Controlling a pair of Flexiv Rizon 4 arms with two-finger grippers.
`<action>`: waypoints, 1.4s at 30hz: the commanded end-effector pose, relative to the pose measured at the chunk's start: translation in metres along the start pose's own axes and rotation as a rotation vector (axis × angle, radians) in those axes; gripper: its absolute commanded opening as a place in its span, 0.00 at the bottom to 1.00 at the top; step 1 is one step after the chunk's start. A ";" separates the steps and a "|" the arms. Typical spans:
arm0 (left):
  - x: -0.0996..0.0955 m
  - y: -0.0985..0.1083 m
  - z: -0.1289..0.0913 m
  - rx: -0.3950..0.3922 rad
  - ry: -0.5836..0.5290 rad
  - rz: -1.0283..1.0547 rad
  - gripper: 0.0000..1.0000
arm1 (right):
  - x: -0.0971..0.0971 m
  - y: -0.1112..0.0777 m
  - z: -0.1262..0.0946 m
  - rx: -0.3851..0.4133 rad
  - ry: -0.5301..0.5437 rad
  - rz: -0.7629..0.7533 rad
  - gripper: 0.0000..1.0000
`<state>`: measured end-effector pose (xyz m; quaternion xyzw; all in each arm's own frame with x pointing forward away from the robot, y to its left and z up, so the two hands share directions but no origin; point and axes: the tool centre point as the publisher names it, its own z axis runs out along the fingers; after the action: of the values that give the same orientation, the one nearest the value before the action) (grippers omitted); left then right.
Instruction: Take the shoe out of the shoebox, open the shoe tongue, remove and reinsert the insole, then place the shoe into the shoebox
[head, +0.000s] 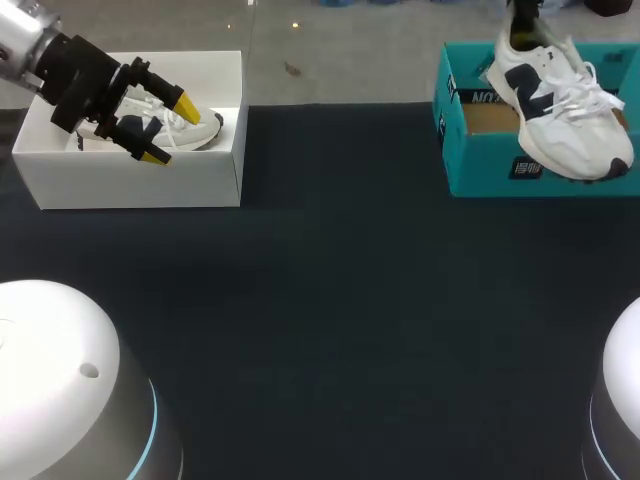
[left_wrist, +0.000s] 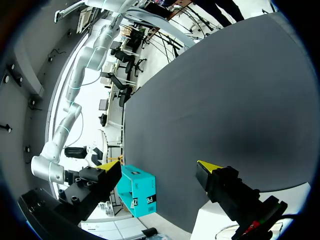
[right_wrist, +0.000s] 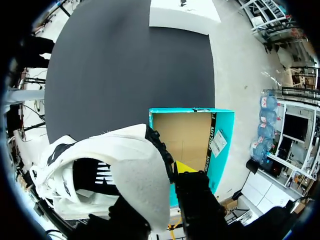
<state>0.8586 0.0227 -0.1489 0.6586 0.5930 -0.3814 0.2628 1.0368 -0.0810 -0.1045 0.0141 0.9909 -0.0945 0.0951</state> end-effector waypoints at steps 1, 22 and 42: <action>-0.001 0.000 0.000 0.001 0.004 0.000 1.00 | 0.006 -0.011 0.001 -0.025 -0.010 0.048 0.00; -0.001 0.000 0.000 0.001 0.004 0.000 1.00 | 0.002 -0.021 0.008 -0.025 0.023 0.029 0.00; -0.001 0.000 0.000 0.001 0.004 0.000 1.00 | -0.048 -0.128 0.071 -0.024 0.054 0.097 0.00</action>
<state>0.8586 0.0227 -0.1489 0.6586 0.5930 -0.3814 0.2628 1.0812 -0.2111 -0.1313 0.0634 0.9921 -0.0787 0.0742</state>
